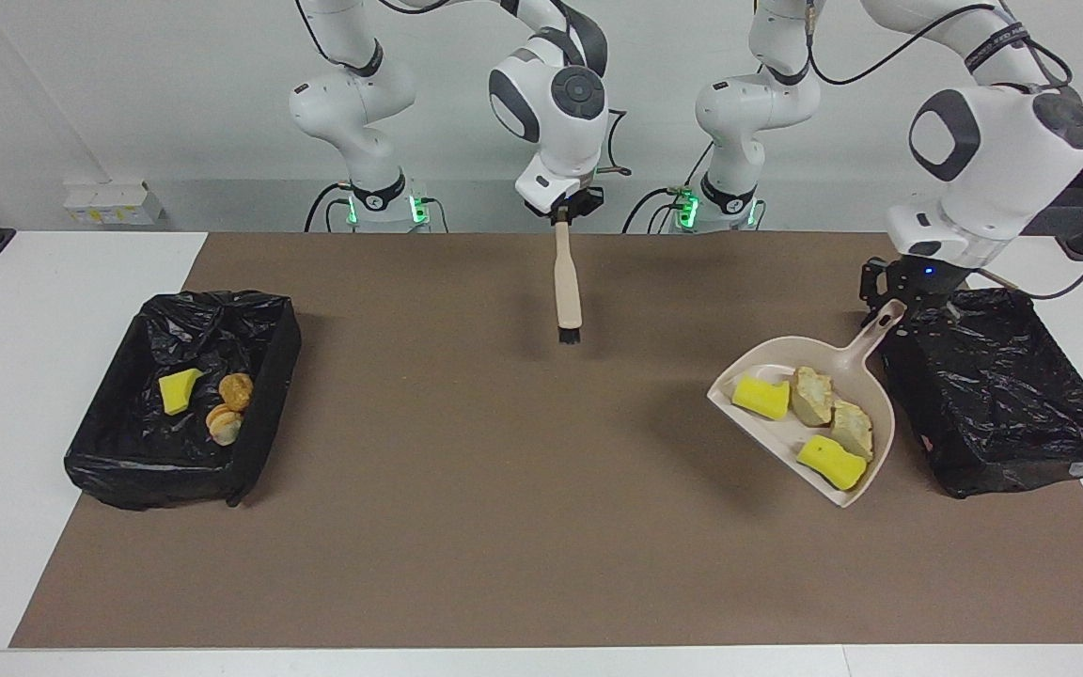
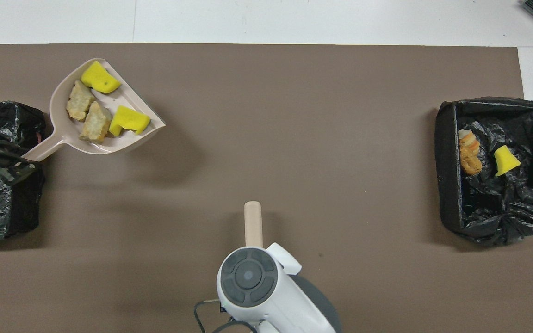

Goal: Sweep and dump trash in bin
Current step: 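Carry the dustpan to the bin nearest the left gripper and tip it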

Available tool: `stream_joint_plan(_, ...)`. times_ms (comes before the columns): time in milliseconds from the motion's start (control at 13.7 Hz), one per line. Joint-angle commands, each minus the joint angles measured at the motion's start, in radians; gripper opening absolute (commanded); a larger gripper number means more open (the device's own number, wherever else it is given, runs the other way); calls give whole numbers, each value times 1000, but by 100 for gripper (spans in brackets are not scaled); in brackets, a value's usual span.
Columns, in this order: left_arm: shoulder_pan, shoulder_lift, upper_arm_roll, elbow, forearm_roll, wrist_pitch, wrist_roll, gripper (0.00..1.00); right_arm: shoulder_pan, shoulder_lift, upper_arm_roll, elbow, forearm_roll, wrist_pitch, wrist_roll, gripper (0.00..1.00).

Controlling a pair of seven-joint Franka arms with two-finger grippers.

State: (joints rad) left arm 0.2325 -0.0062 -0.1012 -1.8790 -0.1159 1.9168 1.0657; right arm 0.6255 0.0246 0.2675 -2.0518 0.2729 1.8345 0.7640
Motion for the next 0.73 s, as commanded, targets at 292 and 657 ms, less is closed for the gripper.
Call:
stream_joint_plan(292,269,35,-3,106,16,-6,428,0,128,-6,-4,-131,40,152,90,0)
stream_joint_plan(657,422,116,0,228,116,-6,664,0,114,2,-4,-185,42,208,101,0)
